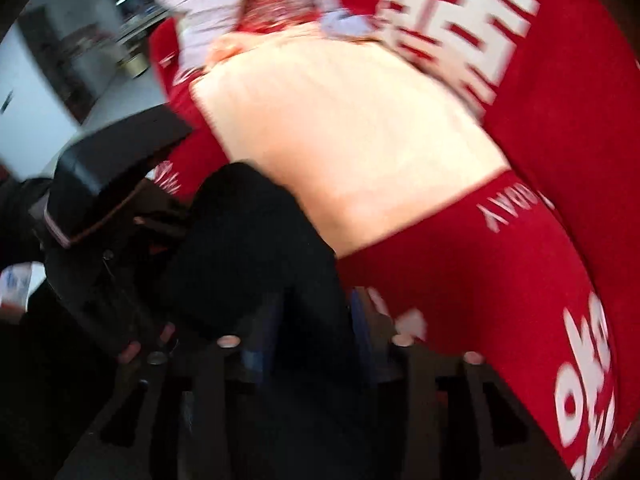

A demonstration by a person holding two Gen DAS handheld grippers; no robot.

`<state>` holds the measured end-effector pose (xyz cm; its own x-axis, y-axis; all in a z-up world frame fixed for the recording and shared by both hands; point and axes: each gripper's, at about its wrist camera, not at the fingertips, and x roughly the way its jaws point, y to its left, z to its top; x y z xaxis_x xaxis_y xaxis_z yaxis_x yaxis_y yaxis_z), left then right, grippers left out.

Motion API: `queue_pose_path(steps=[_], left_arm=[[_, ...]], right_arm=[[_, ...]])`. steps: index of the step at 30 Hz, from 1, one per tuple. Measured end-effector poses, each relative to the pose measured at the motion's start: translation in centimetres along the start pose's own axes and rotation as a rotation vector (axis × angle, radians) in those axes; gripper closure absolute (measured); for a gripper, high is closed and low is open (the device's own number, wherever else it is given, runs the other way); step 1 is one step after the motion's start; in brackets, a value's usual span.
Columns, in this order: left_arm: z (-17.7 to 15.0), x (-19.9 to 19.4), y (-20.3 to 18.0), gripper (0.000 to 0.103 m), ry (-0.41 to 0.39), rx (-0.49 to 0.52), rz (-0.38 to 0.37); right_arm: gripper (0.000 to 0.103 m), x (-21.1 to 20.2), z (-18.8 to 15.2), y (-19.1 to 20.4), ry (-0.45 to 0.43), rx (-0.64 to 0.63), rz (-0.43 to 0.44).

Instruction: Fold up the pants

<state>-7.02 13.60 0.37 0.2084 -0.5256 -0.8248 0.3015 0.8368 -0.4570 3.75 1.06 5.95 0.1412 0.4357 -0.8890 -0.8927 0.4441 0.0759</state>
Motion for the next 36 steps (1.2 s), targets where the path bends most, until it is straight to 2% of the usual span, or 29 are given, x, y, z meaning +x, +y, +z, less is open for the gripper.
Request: queue_pose_path(steps=[1,2,3,4,6,8,10,13,15,17,20,24,27,29,30,31,33,34,36], left_arm=[[0.2,-0.4,-0.1,0.063,-0.001,-0.012,0.000],[0.2,-0.7,-0.6,0.064,-0.005,-0.008,0.010],[0.6,-1.0,-0.8,0.065,-0.010,-0.005,0.019],[0.8,-1.1,-1.1,0.066,-0.021,0.007,0.033],[1.4,-1.6,-1.6,0.066,-0.040,0.014,0.044],[2.1,-2.3,-2.1,0.066,-0.062,0.004,0.053],[2.4,-2.4,-2.6,0.066,-0.070,-0.006,0.079],[2.6,-2.2,-2.7,0.069,-0.047,-0.040,0.118],[2.6,-2.3,-2.9,0.072,-0.043,-0.053,0.128],[2.8,-2.9,-3.2,0.073,-0.048,-0.054,0.131],[3.3,-3.6,-4.4,0.076,-0.057,-0.043,0.143],[4.2,-4.8,-7.0,0.076,-0.078,-0.011,0.147],[5.0,-5.5,-9.5,0.076,-0.094,0.023,0.156],[5.5,-5.5,-10.8,0.077,-0.089,0.036,0.177],[5.6,-5.5,-11.3,0.077,-0.088,0.039,0.187],[5.8,-5.6,-11.9,0.077,-0.086,0.043,0.191],[6.2,-5.6,-12.8,0.077,-0.087,0.056,0.185],[6.5,-5.5,-13.6,0.077,-0.086,0.067,0.187],[7.1,-5.1,-14.9,0.077,-0.084,0.079,0.193]], right_arm=[[0.034,-0.8,-0.9,-0.6,0.001,0.013,-0.064],[0.030,-1.4,-2.2,-1.6,0.037,0.038,-0.179],[0.029,-1.7,-3.4,-2.6,0.073,0.072,-0.246],[0.029,-2.0,-4.5,-3.6,0.096,0.133,-0.271],[0.029,-3.6,-7.7,-6.1,0.036,0.381,-0.180],[0.029,-4.3,-10.3,-7.2,-0.070,0.590,-0.072],[0.028,-3.7,-11.4,-7.1,-0.125,0.673,-0.056],[0.027,-0.6,-13.8,-6.3,-0.102,0.829,-0.010],[0.025,-1.1,-14.4,-3.6,-0.135,0.759,-0.086],[0.024,-1.3,-15.6,-0.9,-0.091,0.723,-0.138],[0.021,-2.0,-18.3,1.9,-0.094,0.737,-0.122],[0.021,-2.1,-19.1,3.4,-0.090,0.689,-0.127],[0.005,-1.3,-18.3,3.3,-0.076,0.676,-0.099],[0.005,-1.1,-17.4,4.2,-0.010,0.598,-0.132],[0.005,-1.6,-17.2,4.4,-0.007,0.582,-0.115],[0.005,-3.0,-17.3,4.5,-0.061,0.588,-0.072],[0.004,-4.9,-18.2,4.6,-0.171,0.615,-0.039],[0.004,-4.7,-18.6,4.6,-0.165,0.617,-0.032],[0.005,-1.9,-19.3,4.8,-0.050,0.612,0.013]])
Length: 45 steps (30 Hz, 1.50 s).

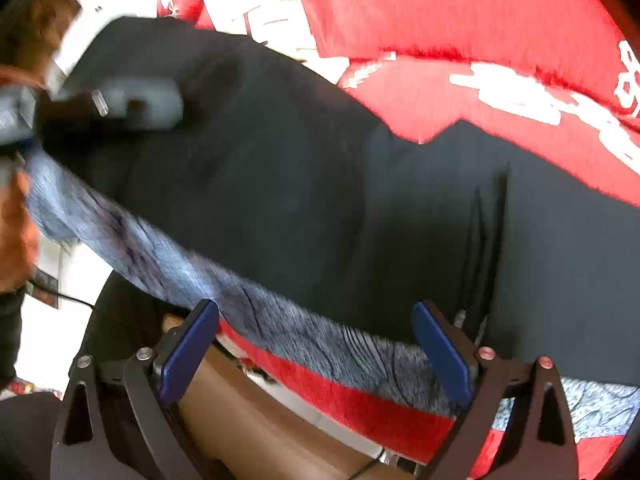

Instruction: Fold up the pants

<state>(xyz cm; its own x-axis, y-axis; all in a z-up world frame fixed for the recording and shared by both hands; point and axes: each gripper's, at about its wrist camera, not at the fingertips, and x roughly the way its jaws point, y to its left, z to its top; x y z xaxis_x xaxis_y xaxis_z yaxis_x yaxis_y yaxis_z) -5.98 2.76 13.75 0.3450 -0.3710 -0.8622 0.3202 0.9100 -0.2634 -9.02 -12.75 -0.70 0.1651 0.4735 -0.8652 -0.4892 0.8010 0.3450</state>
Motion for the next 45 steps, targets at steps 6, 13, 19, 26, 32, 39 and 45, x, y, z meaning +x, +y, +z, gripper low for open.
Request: queue_pose_path(steps=[6,13,19,26,32,39,45], left_arm=[[1.9,0.8,-5.0,0.077,0.018,0.071,0.022],[4.1,3.1,-12.6,0.078,0.052,0.184,0.026],[6.8,5.1,-20.1,0.078,0.090,0.265,0.035],[8.2,12.6,-28.6,0.078,0.192,0.362,0.071],[7.9,21.6,-29.6,0.076,0.317,0.361,0.174],[9.1,18.7,-30.0,0.017,0.292,0.289,0.016],[10.5,13.2,-29.3,0.017,0.187,0.315,-0.042]], right_arm=[[0.001,-3.1,-1.7,1.7,-0.062,-0.191,-0.091],[0.001,-13.3,-4.0,-8.3,-0.245,0.053,-0.298],[0.001,-19.2,-7.7,-17.5,-0.359,0.379,-0.322],[0.001,-19.6,-9.7,-20.0,-0.353,0.417,-0.375],[0.001,-18.4,-11.0,-20.8,-0.313,0.375,-0.426],[0.001,-18.7,-13.3,-19.8,-0.364,0.323,-0.269],[0.001,-19.1,-12.6,-18.6,-0.445,0.265,-0.106]])
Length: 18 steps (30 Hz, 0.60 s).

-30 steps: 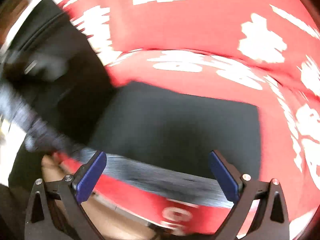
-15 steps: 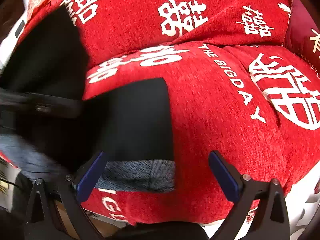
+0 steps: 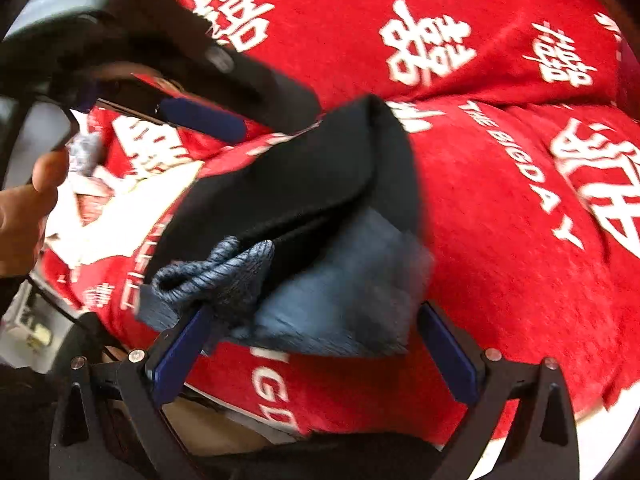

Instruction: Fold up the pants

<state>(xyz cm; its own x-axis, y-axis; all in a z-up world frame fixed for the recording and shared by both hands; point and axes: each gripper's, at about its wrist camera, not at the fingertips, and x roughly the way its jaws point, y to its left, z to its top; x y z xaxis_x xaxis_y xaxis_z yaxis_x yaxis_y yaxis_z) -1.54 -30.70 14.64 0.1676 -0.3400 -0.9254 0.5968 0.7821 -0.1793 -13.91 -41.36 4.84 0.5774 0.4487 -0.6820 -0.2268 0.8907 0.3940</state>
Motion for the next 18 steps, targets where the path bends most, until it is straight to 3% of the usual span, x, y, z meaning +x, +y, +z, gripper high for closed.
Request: queue_pose_path(steps=[3,6,11,13,16,18], left_arm=[[-2.2,-0.9,3.3,0.017,-0.035,-0.037,0.100],[-5.4,-0.5,7.9,0.017,-0.030,-0.140,0.123],[-10.1,0.9,13.8,0.017,-0.026,-0.342,0.138],[-11.3,1.9,14.6,0.017,-0.023,-0.398,0.129],[-12.1,2.4,14.7,0.017,-0.042,-0.411,0.149],[-12.1,2.7,14.4,0.017,-0.056,-0.408,0.157]], right_arm=[[0.001,0.4,0.5,-0.6,0.032,0.076,0.093],[0.001,-0.4,0.5,-1.0,0.022,0.082,0.140],[0.001,-2.8,0.2,-2.0,-0.037,0.111,0.119],[0.001,-3.3,0.6,-1.9,-0.052,0.134,0.051],[0.001,-4.6,1.6,0.5,-0.129,0.054,-0.026],[0.001,-4.2,2.2,2.4,-0.131,-0.026,-0.018]])
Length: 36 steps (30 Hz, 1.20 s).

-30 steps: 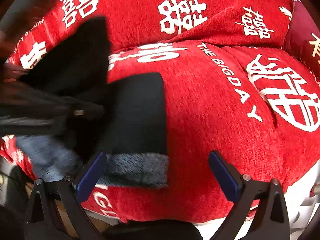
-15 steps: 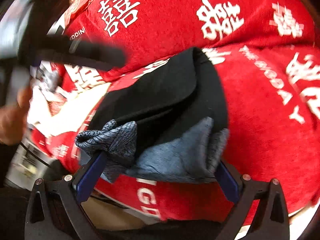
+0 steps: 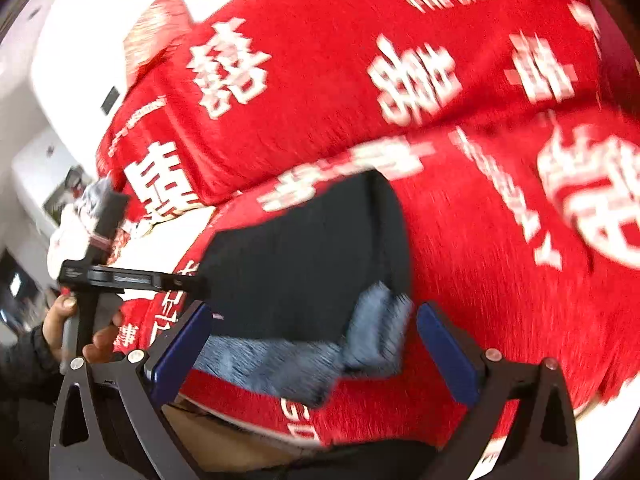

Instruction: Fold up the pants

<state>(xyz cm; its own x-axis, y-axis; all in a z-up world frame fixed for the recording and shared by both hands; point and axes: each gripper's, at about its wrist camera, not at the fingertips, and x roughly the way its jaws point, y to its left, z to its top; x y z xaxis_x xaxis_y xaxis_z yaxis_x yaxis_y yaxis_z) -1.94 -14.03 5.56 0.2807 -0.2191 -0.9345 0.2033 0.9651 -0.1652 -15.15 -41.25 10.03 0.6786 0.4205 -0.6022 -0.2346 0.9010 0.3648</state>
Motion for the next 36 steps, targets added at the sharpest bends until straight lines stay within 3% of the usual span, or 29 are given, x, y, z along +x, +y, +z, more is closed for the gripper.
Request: queue_pose_path(steps=[2,5,8,9,10,11,13,16,17,19,21,23,26,27,28,29,30,32,35,36], left_arm=[[0.0,0.3,-0.2,0.017,-0.013,0.003,0.018],[-0.3,0.8,0.1,0.017,-0.013,-0.015,0.010],[-0.6,1.2,0.4,0.017,-0.014,-0.029,0.002],[-0.6,1.5,0.5,0.017,-0.011,-0.027,0.004],[-0.6,1.5,0.6,0.017,-0.011,-0.031,0.005],[-0.5,1.5,0.7,0.017,-0.011,-0.037,0.001],[-0.3,1.1,1.0,0.017,-0.013,-0.058,-0.017],[-0.1,1.0,1.3,0.017,-0.027,-0.053,-0.012],[-0.1,1.3,1.4,0.017,-0.022,-0.055,-0.016],[-0.1,2.1,1.6,0.000,-0.001,-0.068,-0.016],[-0.2,2.6,1.8,0.000,0.003,-0.075,-0.004],[-0.2,2.1,2.2,0.000,-0.001,-0.084,-0.014],[0.6,0.2,2.4,0.000,-0.080,-0.092,0.016],[1.1,0.0,2.4,0.000,-0.093,-0.098,0.013],[1.8,-0.1,2.3,0.000,-0.095,-0.108,0.001],[2.4,0.1,2.1,0.000,-0.090,-0.114,-0.003],[2.9,0.3,1.9,0.000,-0.086,-0.118,-0.005],[4.1,1.1,1.4,0.000,-0.083,-0.126,0.006],[5.1,3.0,1.8,0.000,-0.056,-0.183,0.071],[5.0,3.5,2.4,0.000,-0.043,-0.204,0.076]], right_arm=[[0.001,1.9,0.2,1.2,0.088,-0.061,-0.036],[0.002,6.8,-0.9,0.9,0.318,-0.040,-0.219],[0.006,7.5,-1.8,-0.1,0.298,0.074,-0.196],[0.016,7.5,-1.7,-0.2,0.284,0.078,-0.200],[0.047,7.3,-1.5,-0.3,0.275,0.079,-0.197],[0.065,6.8,-1.1,-0.6,0.266,0.101,-0.170],[0.090,5.6,0.2,-0.8,0.221,0.125,-0.108],[0.090,4.9,2.2,0.0,0.172,0.049,-0.134],[0.090,4.9,2.3,-0.3,0.167,0.058,-0.133],[0.088,6.4,1.9,-2.0,0.201,0.113,-0.169],[0.085,7.4,0.6,-2.9,0.251,0.154,-0.177],[0.079,6.2,0.9,-2.8,0.219,0.184,-0.156],[0.065,3.4,3.0,-1.3,0.103,0.126,-0.240],[0.053,2.6,4.2,-0.3,0.040,0.071,-0.259],[0.033,2.3,5.1,0.5,0.007,0.029,-0.267],[0.024,2.6,6.1,1.4,-0.014,-0.021,-0.264],[0.019,3.4,7.4,2.3,-0.016,-0.072,-0.248],[0.019,6.2,9.3,3.1,0.021,-0.133,-0.203],[0.019,11.2,10.8,2.1,0.121,-0.119,-0.097],[0.019,13.2,10.8,1.1,0.172,-0.117,-0.105]])
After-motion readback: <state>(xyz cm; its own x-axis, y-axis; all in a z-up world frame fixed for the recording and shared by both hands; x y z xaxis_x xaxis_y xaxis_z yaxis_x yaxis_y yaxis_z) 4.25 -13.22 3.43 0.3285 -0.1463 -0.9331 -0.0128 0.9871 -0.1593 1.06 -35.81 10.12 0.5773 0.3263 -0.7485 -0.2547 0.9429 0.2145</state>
